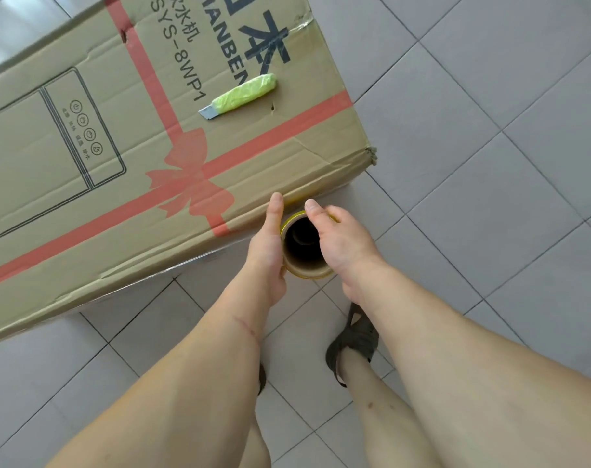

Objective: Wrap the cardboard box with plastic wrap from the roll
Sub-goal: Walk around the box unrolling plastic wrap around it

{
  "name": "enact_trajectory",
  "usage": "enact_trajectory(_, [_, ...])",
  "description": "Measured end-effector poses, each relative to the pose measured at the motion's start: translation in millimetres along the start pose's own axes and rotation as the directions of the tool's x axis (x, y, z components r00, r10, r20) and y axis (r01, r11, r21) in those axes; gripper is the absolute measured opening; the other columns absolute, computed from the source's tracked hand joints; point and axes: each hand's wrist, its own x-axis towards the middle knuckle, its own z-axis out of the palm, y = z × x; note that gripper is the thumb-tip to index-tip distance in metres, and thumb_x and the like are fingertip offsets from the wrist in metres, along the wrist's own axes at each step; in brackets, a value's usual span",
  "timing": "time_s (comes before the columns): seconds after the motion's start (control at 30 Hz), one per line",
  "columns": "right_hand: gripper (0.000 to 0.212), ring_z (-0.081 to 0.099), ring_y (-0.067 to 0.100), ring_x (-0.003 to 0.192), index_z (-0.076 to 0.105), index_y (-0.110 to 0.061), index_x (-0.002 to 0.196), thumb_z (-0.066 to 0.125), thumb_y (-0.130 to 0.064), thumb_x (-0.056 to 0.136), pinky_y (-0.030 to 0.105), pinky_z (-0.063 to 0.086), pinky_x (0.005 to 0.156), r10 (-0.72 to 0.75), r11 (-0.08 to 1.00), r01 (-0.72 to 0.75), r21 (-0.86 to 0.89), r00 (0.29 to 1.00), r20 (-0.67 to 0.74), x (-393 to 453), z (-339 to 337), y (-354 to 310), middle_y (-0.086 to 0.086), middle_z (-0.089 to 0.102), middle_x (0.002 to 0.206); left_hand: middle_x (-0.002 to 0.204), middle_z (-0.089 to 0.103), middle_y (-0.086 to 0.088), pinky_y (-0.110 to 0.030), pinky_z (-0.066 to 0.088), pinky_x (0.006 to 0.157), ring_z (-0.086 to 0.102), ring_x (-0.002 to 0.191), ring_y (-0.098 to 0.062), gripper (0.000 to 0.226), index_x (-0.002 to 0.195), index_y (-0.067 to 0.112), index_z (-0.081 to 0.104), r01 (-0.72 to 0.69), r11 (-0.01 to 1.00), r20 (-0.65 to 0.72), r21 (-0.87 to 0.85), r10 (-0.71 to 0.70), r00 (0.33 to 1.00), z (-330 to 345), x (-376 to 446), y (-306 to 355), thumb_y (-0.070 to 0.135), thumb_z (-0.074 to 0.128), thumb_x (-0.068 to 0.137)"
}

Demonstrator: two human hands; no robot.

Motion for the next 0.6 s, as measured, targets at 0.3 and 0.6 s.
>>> enact_trajectory(0.3, [0.050,0.056,0.013,0.114,0.056,-0.031,0.134,0.065,-0.049,0.089,0.029,0.045,0.091,-0.072,0.989,0.073,-0.131,0.997,0.011,3.0,-23.5,-7.1,-0.006,0.055,0.135,0.121,0.081,-0.021,-0.055,0.063,0.095,0.078,0.114,-0.040,0.113,0.135,0.008,0.071,0.162,0.982,0.208,-0.095,-0.140,0.968,24.5,-2.5,4.6,0.102,0.046,0.078])
enact_trajectory(0.6, [0.049,0.058,0.002,0.100,0.061,-0.031,0.124,0.055,-0.064,0.088,0.016,0.039,0.067,0.021,1.000,-0.021,0.021,0.999,-0.034,5.8,-39.9,-4.2,-0.013,0.063,0.113,0.118,0.083,-0.018,-0.047,0.065,0.091,0.082,0.107,-0.034,0.107,0.139,0.008,0.069,0.086,0.992,0.222,-0.089,-0.064,0.973,35.7,1.2,7.4,0.096,0.050,0.082])
